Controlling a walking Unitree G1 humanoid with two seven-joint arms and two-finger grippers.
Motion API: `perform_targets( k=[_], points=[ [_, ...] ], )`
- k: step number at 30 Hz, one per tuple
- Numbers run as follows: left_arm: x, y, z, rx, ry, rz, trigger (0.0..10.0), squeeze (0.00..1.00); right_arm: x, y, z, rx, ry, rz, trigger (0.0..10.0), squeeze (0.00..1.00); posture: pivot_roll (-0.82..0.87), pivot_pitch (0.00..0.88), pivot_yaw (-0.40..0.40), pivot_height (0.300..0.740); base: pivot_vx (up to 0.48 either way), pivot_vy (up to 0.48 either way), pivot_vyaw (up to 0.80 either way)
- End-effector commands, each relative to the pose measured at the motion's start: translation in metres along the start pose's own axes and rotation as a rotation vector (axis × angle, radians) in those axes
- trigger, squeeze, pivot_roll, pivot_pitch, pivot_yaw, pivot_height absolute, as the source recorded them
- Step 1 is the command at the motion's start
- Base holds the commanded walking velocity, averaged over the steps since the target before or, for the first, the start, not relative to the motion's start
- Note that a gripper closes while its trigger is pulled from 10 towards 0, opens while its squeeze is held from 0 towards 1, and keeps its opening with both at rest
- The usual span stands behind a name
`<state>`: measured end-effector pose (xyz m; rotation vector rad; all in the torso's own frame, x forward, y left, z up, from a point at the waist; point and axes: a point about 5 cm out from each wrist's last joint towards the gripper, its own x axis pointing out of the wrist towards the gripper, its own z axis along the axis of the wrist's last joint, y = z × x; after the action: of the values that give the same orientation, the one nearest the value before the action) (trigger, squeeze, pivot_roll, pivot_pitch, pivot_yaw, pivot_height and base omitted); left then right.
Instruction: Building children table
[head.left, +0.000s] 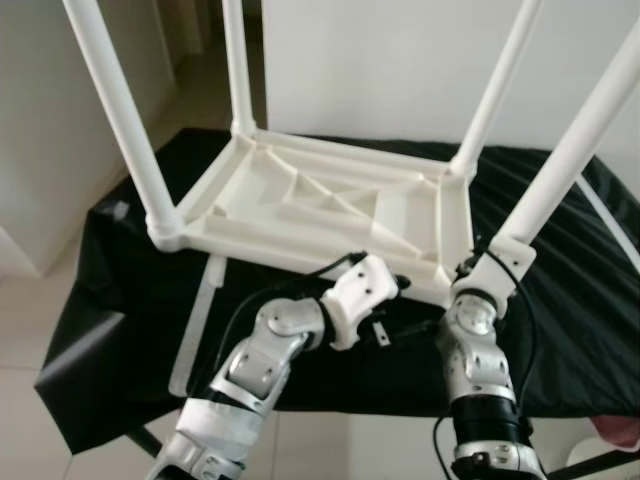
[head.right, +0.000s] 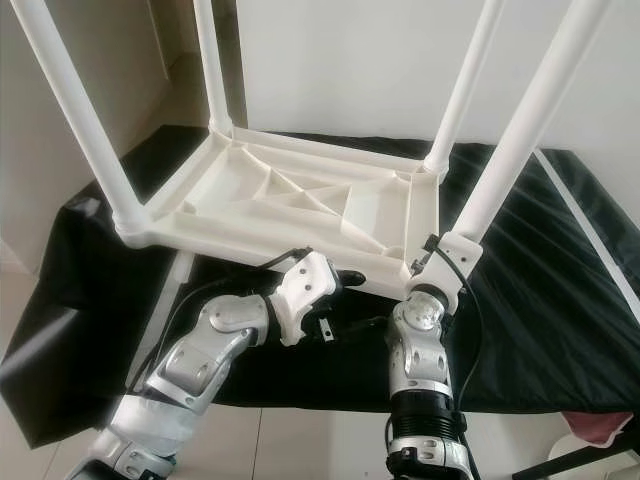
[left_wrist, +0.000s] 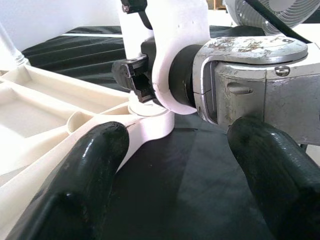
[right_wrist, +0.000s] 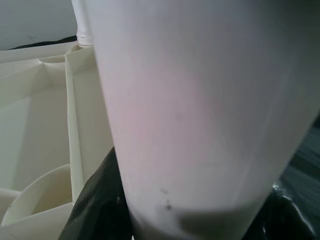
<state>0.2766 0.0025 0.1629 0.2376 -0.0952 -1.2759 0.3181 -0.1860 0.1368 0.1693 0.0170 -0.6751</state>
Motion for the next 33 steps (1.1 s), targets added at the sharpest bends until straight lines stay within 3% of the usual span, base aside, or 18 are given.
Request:
perform_targets(
  k=[1,4,5,6,13,16,23,24,25,33],
  points=[
    [0.001,0.000,-0.001,0.006,0.008,0.049,10.0,0.00,0.003,-0.002,-0.003,0.027,0.041,-0.045,10.0,0.00,0.05,0.000,-0.063,0.740,0.000,0.000,0.00],
    [0.000,-0.001,-0.001,0.005,0.009,0.052,10.0,0.00,0.003,-0.002,-0.004,0.036,0.050,-0.046,10.0,0.00,0.05,0.000,-0.063,0.740,0.000,0.000,0.00],
    [0.000,-0.001,-0.002,0.004,0.009,0.053,10.0,0.00,0.003,-0.001,-0.004,0.045,0.047,-0.038,10.0,0.11,0.05,0.000,-0.063,0.740,0.000,0.000,0.00],
    [0.000,-0.001,-0.002,0.003,0.010,0.054,10.0,0.00,0.002,0.000,-0.004,0.058,0.047,-0.020,10.0,1.00,0.05,0.000,-0.063,0.740,0.000,0.000,0.00],
    [0.000,-0.002,-0.002,0.003,0.010,0.051,10.0,0.00,0.000,0.001,0.004,0.084,-0.013,0.027,10.0,1.00,0.04,0.000,-0.061,0.740,0.000,0.000,0.00],
    [-0.001,-0.004,-0.003,0.001,0.011,0.041,10.0,0.00,-0.004,-0.014,0.003,0.029,-0.063,0.058,10.0,1.00,0.04,0.000,-0.060,0.740,0.000,0.000,0.00],
    [-0.005,-0.008,-0.004,-0.013,0.007,0.021,10.0,0.00,-0.015,-0.021,-0.002,-0.025,-0.097,0.171,10.0,1.00,0.03,0.000,-0.057,0.740,0.000,0.000,0.00],
    [-0.006,-0.010,-0.004,-0.018,0.003,0.013,10.0,0.00,-0.018,-0.022,-0.004,-0.034,-0.094,0.192,10.0,0.91,0.03,0.000,-0.057,0.740,0.000,0.000,0.00],
    [-0.008,-0.012,-0.004,-0.026,-0.004,0.000,10.0,0.00,-0.021,-0.025,-0.007,-0.051,-0.092,0.201,10.0,0.00,0.02,0.000,-0.056,0.740,0.000,0.000,0.00],
    [-0.018,-0.024,-0.003,-0.054,-0.025,-0.082,10.0,0.00,-0.032,-0.034,-0.018,-0.064,-0.053,0.208,10.0,0.00,0.02,0.000,-0.055,0.740,0.000,0.000,0.00]
  ],
)
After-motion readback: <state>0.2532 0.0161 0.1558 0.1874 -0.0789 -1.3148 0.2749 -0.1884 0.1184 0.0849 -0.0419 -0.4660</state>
